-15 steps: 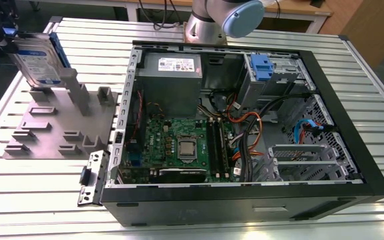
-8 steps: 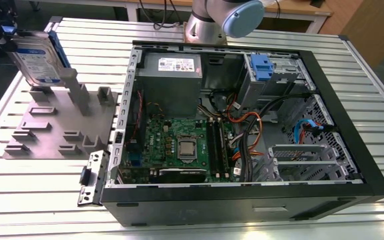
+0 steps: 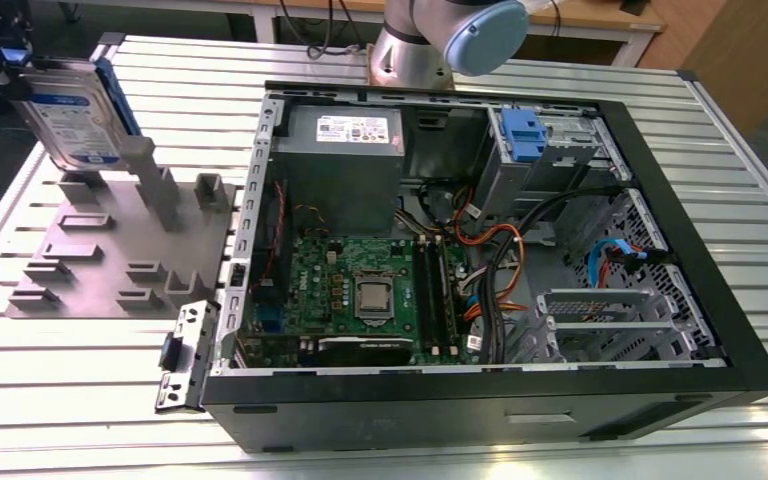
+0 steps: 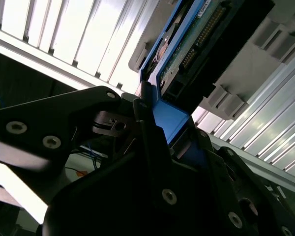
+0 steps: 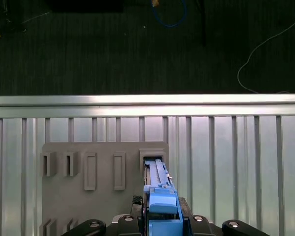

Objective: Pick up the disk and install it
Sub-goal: 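Pick up the disk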

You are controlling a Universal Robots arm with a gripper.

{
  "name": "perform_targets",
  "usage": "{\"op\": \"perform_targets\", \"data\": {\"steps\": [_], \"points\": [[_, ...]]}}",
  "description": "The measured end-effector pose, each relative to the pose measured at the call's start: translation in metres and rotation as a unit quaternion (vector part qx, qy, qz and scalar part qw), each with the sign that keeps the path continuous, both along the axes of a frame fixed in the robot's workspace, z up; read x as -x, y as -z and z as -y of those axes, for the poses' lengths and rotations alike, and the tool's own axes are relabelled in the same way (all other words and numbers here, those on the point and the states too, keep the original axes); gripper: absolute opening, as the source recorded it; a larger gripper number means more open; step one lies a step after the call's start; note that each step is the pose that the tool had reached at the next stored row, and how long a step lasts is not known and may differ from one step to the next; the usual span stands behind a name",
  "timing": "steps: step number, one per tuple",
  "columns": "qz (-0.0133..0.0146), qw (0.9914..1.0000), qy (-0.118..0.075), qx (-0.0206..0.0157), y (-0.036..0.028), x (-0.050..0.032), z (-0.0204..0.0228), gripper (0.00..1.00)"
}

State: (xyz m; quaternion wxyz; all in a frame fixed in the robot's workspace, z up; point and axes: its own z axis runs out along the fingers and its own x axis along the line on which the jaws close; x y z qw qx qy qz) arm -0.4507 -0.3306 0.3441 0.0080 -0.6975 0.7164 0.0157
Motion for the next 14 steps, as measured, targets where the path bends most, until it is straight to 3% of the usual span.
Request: {"op": "perform_targets", "data": {"steps": [14], "points": [[0.0000,1.00000,0.000,0.0000,-0.0078,0.0000,0.0000,0.37]]}}
